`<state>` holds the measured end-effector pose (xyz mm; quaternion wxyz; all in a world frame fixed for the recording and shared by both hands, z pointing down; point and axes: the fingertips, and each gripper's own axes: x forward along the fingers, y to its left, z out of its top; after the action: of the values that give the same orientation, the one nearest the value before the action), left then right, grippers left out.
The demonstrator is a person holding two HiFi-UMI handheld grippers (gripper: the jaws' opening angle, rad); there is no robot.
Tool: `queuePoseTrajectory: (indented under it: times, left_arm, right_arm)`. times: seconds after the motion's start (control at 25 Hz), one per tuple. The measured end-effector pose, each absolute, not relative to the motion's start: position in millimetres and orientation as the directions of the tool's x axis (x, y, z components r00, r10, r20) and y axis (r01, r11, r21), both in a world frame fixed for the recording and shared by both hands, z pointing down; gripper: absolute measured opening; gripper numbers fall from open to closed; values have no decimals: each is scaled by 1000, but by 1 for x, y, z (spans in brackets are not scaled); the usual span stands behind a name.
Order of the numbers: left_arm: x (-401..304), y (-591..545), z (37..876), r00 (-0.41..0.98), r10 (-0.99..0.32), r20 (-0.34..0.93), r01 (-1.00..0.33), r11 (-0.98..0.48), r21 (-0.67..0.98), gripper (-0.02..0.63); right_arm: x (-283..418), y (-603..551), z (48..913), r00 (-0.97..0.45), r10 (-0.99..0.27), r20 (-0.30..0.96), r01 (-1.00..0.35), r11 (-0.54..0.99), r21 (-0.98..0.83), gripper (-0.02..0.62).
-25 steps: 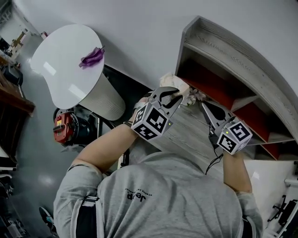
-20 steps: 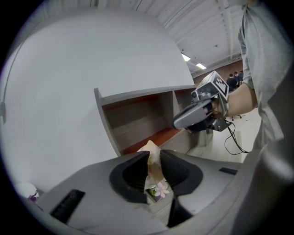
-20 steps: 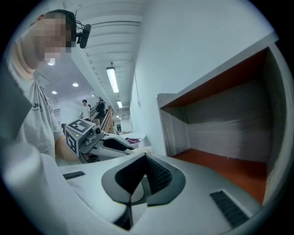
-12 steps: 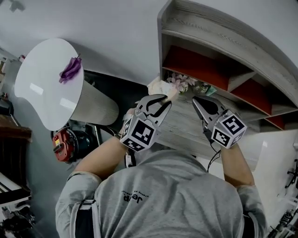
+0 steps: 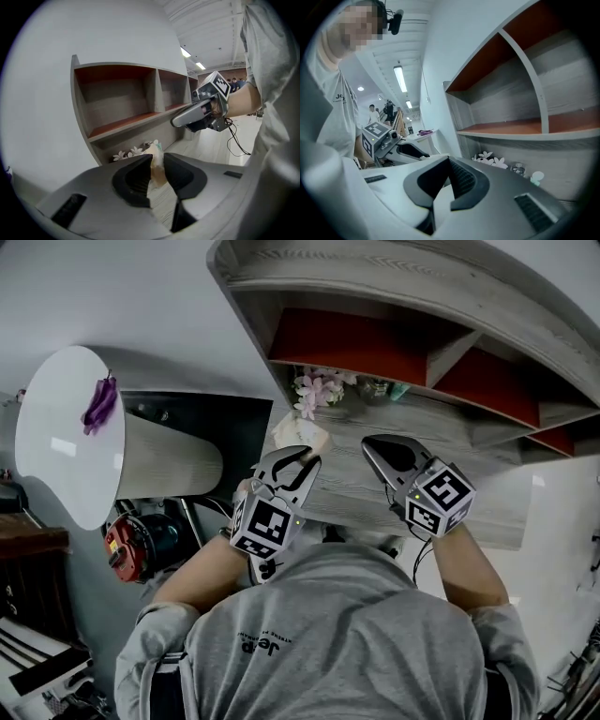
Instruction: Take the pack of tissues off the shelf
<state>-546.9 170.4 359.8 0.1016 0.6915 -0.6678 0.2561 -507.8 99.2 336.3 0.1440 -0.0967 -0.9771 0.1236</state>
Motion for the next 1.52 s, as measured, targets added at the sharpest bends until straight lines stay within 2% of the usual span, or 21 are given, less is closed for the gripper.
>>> queuePoseTrajectory:
  times: [0.8,1.12,1.52]
  left_arm:
    - [-384,101,445,168,-782,600,-951,-288,-109,110]
    - [-315,63,476,293,-721,628,-901,-428,-71,110]
    - [-188,5,482,444,-629,638,-780,-622,-70,110]
  right_arm:
    - [-361,38,417,-955,108,276,-5,925,-379,9]
    - [-292,8,449,-960,-9,281,-134,895,-426,8]
    - [-156,-44,458,-937,-209,279,-319,838,-443,8]
